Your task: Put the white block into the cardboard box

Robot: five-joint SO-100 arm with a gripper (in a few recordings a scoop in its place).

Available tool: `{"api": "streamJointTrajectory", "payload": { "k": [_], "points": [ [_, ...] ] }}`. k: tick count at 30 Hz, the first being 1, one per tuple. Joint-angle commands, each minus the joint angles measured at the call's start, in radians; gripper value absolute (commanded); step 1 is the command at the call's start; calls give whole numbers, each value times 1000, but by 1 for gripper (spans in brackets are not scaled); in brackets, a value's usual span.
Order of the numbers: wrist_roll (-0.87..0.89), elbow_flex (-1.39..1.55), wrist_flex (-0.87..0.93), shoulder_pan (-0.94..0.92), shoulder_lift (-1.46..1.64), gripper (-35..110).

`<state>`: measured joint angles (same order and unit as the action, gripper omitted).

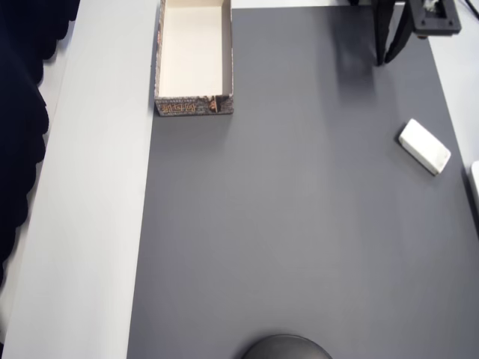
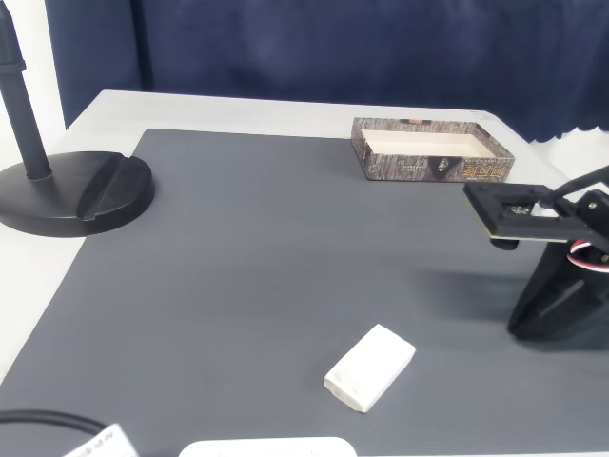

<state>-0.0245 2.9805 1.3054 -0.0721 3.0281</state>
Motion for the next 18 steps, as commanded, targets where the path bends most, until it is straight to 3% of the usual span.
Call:
{"api": "streamJointTrajectory", "payload": {
  "k": [1,18],
  "points": [
    [5,-121,-54,29,-63,-2],
    [-63,-428,-107,87,-494,-2]
  ]
}}
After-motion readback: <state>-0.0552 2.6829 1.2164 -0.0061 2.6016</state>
